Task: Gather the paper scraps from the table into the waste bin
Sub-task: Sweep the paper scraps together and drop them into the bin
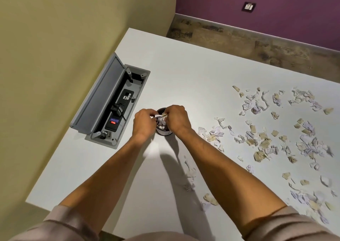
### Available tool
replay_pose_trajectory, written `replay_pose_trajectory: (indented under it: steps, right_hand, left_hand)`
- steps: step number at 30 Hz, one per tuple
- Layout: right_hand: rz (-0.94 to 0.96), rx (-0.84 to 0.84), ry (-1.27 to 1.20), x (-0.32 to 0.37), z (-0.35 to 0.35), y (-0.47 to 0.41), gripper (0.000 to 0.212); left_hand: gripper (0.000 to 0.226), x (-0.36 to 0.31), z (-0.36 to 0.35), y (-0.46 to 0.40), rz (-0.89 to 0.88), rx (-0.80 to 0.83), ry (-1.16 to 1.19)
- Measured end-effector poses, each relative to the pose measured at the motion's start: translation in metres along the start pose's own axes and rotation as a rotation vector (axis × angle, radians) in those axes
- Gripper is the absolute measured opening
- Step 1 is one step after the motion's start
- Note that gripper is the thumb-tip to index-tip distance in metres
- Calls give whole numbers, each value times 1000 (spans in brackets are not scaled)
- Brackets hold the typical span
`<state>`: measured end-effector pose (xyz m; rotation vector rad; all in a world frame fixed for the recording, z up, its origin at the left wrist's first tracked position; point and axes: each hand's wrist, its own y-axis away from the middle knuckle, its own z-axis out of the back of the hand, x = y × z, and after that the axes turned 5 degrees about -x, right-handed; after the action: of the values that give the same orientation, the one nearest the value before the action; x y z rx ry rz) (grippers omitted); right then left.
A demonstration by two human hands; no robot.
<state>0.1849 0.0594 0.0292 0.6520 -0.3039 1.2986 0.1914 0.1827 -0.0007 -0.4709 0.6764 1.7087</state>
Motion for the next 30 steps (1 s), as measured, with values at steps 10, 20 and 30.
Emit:
replay_pose_trajectory:
  steps: [10, 20, 30]
  right_hand:
    - [123, 137, 14, -1, -4, -1, 27]
    - [3, -251, -169, -42, 15, 16, 40]
    - [-133, -375, -207, -134, 9, 87, 28]
  left_hand:
    - [20, 0, 4, 0, -15, 29, -1]
    - [19, -4, 6, 22, -193, -135, 24]
    - [14, 1, -52, 104, -859, -240, 112]
